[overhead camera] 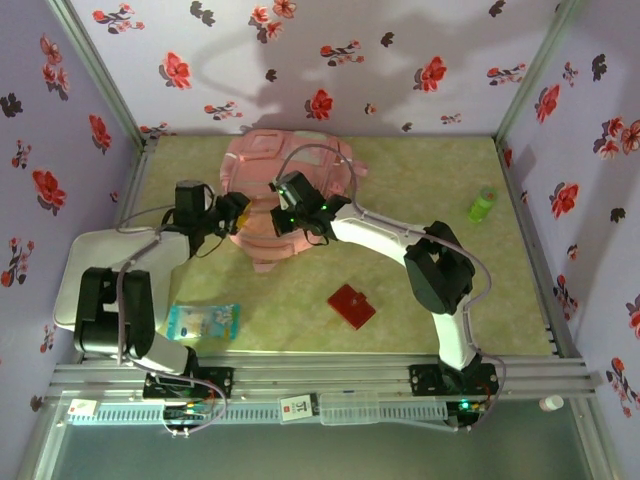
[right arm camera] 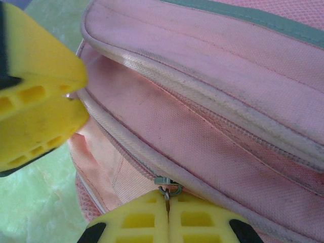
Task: Pack books, pencil case, and school supplies into a backpack
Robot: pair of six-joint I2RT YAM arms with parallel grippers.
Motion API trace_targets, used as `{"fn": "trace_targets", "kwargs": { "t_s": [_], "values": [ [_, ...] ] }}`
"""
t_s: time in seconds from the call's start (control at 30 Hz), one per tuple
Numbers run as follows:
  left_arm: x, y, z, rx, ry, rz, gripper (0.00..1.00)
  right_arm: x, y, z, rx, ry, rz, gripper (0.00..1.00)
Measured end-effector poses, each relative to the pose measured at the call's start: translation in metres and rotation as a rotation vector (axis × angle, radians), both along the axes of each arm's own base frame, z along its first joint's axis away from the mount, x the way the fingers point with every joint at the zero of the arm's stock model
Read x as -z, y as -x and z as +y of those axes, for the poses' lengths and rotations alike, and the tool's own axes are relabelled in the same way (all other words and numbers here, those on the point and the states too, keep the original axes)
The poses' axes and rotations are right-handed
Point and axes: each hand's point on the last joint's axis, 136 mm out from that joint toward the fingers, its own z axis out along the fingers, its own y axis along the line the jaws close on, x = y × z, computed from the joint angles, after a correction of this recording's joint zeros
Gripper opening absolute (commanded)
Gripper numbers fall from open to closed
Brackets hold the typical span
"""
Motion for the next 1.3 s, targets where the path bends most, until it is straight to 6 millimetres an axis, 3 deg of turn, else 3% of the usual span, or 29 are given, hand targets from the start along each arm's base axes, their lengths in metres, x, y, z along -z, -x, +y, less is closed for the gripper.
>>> {"fn": "trace_targets", "kwargs": {
  "t_s": [0.17, 0.43, 0.67, 0.93, 1.3],
  "values": [
    [0.012, -0.004, -0.003, -0.002, 0.018, 0.025, 0.34, 0.000, 0.001, 0.000, 0.001, -0.004, 0.005, 0.00],
    [0.017, -0.008, -0.005, 0.005, 0.005, 0.046, 0.11, 0.004, -0.001, -0.004, 0.022, 0.014, 0.002, 0.00],
    [0.021, -0.004, -0.002, 0.036, -0.091, 0.065, 0.03, 0.029, 0.000, -0.035, 0.120, 0.060, 0.044, 0.00],
    [0.014, -0.003, 0.000, 0.073, -0.164, 0.053, 0.00, 0.023, -0.010, -0.084, 0.228, 0.052, 0.064, 0.00],
    [0.015, 0.024, 0.009, 0.173, -0.294, 0.081, 0.00, 0.024, -0.009, -0.108, 0.148, 0.123, 0.020, 0.02]
  ]
}}
